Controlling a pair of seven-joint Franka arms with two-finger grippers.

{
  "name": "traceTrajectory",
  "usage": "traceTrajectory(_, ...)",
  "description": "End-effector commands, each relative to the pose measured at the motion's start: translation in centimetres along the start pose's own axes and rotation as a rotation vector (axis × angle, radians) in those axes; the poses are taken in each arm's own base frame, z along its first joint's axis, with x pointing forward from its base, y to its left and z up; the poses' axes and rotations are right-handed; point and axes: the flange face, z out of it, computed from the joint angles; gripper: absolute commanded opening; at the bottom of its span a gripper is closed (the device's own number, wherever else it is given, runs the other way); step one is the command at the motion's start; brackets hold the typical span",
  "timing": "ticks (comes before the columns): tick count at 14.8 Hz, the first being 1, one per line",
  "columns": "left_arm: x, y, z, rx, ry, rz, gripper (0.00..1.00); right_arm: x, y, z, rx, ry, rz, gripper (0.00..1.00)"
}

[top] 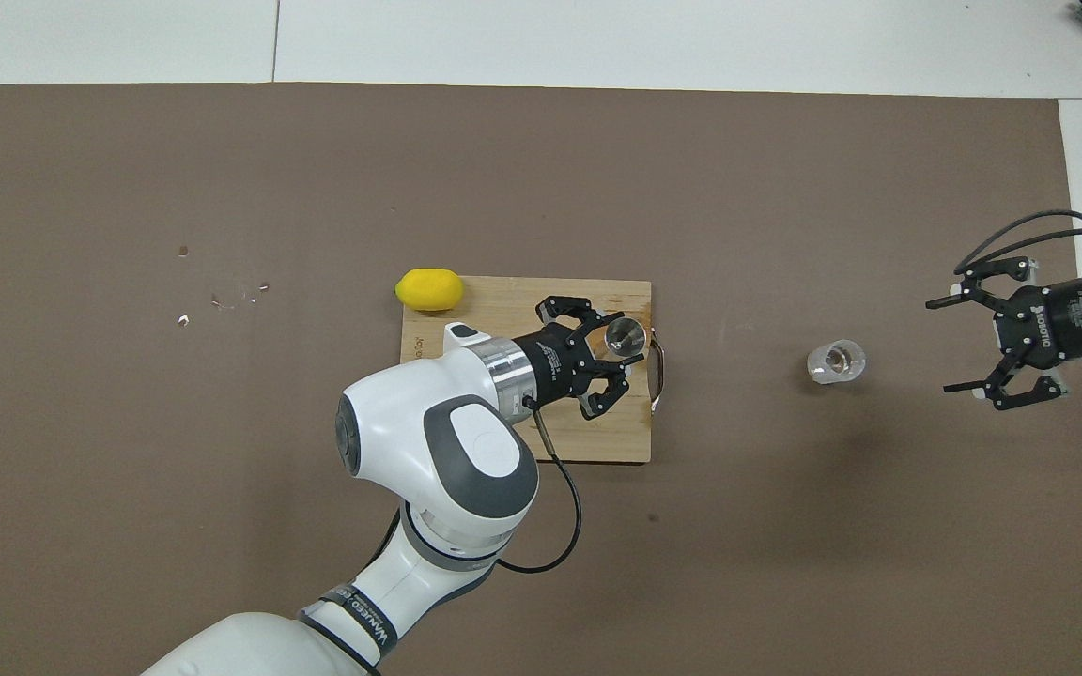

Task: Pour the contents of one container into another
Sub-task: 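Release the cup with the left gripper while the right gripper grasps the glass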

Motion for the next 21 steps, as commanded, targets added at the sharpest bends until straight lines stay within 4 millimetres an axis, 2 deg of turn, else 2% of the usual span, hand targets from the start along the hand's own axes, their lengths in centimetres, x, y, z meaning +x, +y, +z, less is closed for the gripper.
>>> traceTrajectory(1, 0.5, 0.3, 0.5, -0.015, 0.019, 0.012, 1.00, 1.1, 0.2, 1.9, 0.023, -0.038, 0.012, 1.00)
traceTrajectory(4, 0.4, 0.2, 0.5, -0.014, 0.020, 0.013, 1.00, 3.0, 0.5, 3.6, 0.012, -0.057, 0.015, 1.00)
traceTrajectory(7, 0.2, 0.1, 0.5, -0.011, 0.017, 0.018, 1.00, 6.5, 0.4, 6.0, 0.013, -0.126, 0.002, 1.00)
traceTrajectory(10, -1.0, -0.3, 0.0, -0.010, 0.000, 0.031, 1.00, 8.0, -0.2, 8.2, 0.028, -0.158, -0.020, 1.00)
traceTrajectory(11, -1.9, -0.3, -0.8, -0.018, -0.016, 0.037, 1.00, 8.1, -0.1, 8.7, 0.023, -0.163, -0.021, 1.00)
traceTrajectory(14, -3.1, 1.1, -2.6, -0.038, -0.046, 0.031, 1.00, 7.8, 0.5, 10.2, 0.009, -0.184, -0.024, 1.00)
traceTrajectory(17, -4.7, 1.6, -4.0, -0.048, -0.065, 0.074, 1.00, 6.9, 0.3, 11.1, 0.040, -0.207, -0.012, 1.00)
traceTrajectory(18, -5.2, 2.2, -4.6, -0.054, -0.051, 0.125, 1.00, 6.7, 0.4, 11.7, 0.040, -0.203, -0.009, 1.00)
traceTrajectory(19, -5.4, 3.7, -6.0, -0.077, -0.038, 0.169, 1.00, 6.6, 0.6, 12.2, 0.043, -0.197, -0.003, 1.00)
traceTrajectory(21, -5.7, 5.3, -8.2, -0.105, -0.007, 0.248, 1.00, 6.3, 0.3, 12.4, 0.054, -0.195, -0.004, 1.00)
